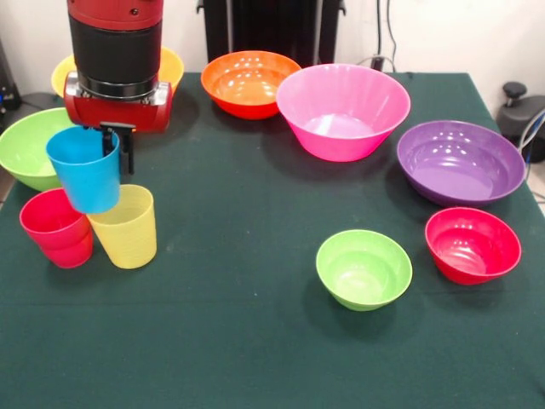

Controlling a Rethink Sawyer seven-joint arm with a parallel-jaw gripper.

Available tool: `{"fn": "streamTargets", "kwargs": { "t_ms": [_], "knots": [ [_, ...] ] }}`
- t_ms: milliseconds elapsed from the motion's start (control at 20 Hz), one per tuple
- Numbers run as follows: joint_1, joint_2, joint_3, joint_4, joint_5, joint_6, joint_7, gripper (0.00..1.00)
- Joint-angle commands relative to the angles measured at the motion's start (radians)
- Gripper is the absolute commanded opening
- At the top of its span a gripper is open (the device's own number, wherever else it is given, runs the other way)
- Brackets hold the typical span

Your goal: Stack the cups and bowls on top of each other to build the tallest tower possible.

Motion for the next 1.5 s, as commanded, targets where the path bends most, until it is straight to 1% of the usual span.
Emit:
{"fn": "streamTargets", "kwargs": {
  "t_ms": [50, 300, 600, 850, 1100, 1500],
  "knots": [
    [0.0, 0.047, 0.078, 0.071, -0.066, -0.037, -0.113, 0.0],
    [0.006, 0.047, 0.079, 0.08, -0.06, -0.051, -0.093, 0.0],
    [-0.003, 0.048, 0.097, 0.084, -0.051, -0.054, -0.105, 0.0],
    [-0.008, 0.052, 0.12, 0.078, -0.034, -0.04, -0.115, 0.0],
    [0.008, 0.056, 0.125, 0.045, -0.029, 0.018, -0.126, 0.0],
    [0.0, 0.055, 0.141, 0.055, -0.023, 0.011, -0.124, 0.0]
  ]
}}
